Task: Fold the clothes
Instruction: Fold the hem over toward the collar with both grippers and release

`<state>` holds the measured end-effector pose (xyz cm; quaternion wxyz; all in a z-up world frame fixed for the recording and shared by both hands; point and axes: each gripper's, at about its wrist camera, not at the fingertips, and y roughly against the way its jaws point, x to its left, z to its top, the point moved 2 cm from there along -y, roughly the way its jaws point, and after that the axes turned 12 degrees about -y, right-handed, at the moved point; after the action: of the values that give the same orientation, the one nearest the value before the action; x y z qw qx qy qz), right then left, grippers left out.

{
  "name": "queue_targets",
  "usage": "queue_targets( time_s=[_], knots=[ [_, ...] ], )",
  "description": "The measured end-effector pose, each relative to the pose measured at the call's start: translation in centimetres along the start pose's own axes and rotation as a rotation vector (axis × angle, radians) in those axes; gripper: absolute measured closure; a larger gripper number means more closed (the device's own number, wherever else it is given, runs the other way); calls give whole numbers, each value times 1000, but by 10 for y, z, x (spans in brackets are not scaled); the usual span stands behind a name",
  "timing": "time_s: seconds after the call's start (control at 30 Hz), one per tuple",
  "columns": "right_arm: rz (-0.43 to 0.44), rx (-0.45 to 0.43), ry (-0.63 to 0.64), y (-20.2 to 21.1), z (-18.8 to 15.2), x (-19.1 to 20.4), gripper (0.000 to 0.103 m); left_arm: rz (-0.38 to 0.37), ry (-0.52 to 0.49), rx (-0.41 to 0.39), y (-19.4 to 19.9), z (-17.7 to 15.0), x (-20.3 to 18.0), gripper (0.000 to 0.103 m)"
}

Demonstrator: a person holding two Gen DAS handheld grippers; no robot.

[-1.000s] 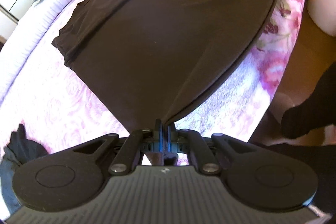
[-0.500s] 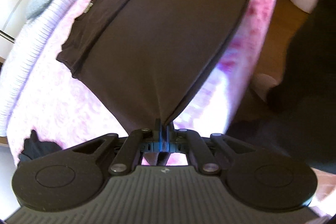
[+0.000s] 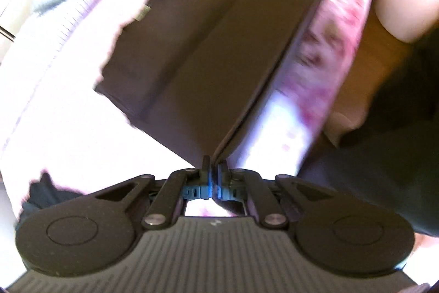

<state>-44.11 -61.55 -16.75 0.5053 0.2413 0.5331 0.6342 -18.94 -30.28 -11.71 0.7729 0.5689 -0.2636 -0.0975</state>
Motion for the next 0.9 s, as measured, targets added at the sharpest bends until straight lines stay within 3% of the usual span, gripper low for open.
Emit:
queue_targets(
  time_s=[0.2,0.33,0.47,0.63,0.9],
  knots=[
    [-25,55,-4,-39,70,-122,101,-97,-41,-61,-50,37,141,101],
    [-14,129,-47,-84,96,-187,101,-169,-58,-68,-105,47,211,101],
    [6,185,-112,-130,116,-237,101,-219,-10,-52,-162,56,266,101],
    [28,225,-142,-172,126,-276,101,-257,63,-31,-214,68,310,101],
    [77,230,-170,-224,129,-334,101,-279,125,29,-266,76,340,101]
  ],
)
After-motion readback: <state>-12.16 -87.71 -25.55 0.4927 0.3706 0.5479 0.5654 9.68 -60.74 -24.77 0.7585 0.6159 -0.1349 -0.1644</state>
